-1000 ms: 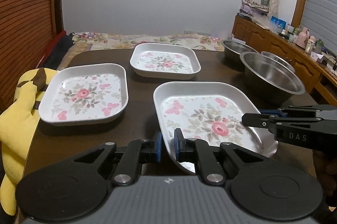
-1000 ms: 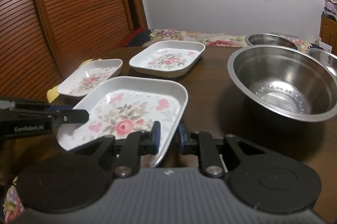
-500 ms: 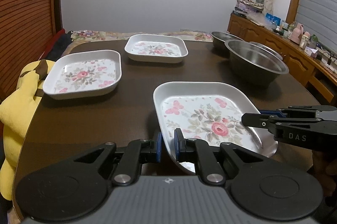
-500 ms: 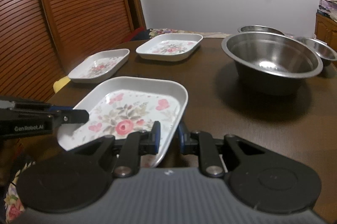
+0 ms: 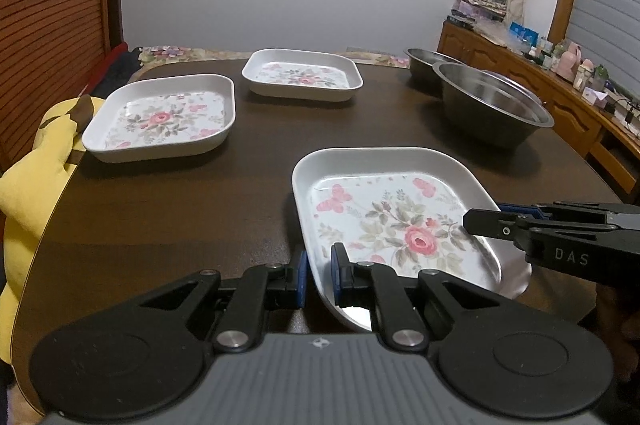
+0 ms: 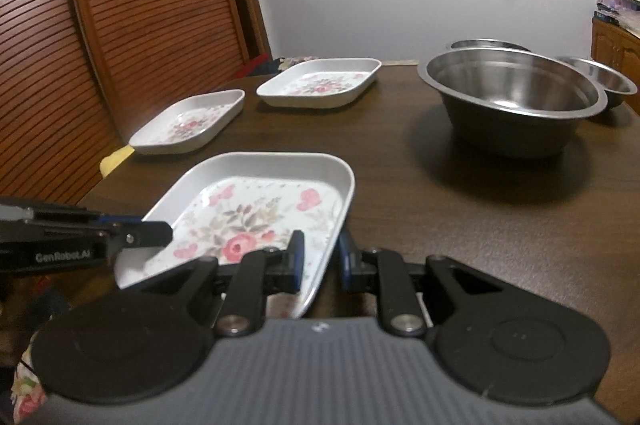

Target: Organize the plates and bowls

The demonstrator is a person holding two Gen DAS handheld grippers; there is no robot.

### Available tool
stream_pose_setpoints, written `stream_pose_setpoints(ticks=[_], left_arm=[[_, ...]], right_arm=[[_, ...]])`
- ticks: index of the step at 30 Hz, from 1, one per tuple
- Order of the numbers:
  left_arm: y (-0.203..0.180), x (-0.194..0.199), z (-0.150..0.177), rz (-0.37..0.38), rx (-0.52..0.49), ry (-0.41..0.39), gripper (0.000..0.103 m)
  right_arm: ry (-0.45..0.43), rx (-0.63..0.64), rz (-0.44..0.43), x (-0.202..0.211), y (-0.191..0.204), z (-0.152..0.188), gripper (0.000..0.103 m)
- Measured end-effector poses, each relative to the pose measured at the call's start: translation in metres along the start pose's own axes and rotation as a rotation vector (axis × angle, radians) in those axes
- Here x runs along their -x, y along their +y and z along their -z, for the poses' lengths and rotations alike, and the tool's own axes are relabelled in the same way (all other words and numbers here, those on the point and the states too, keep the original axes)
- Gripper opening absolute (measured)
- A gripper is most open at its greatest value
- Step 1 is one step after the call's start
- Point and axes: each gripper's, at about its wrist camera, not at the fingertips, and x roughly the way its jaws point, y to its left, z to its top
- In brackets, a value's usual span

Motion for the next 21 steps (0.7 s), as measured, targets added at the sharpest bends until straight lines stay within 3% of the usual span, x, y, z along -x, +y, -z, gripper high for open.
stream_pose_setpoints(ticks=[16, 21], left_arm=[[0.0015, 0.0012, 0.0005, -0.018, 0.011, -0.012, 0.013], [0.0041, 0.0037, -0.0021, -0.036, 0.018, -0.032, 0.027]], right_arm=[[-0.019, -0.021, -0.002, 0.0013, -0.0021, 0.003, 0.023], [-0.026, -0.039, 0.006, 0.003, -0.0063, 0.0011, 0.029]])
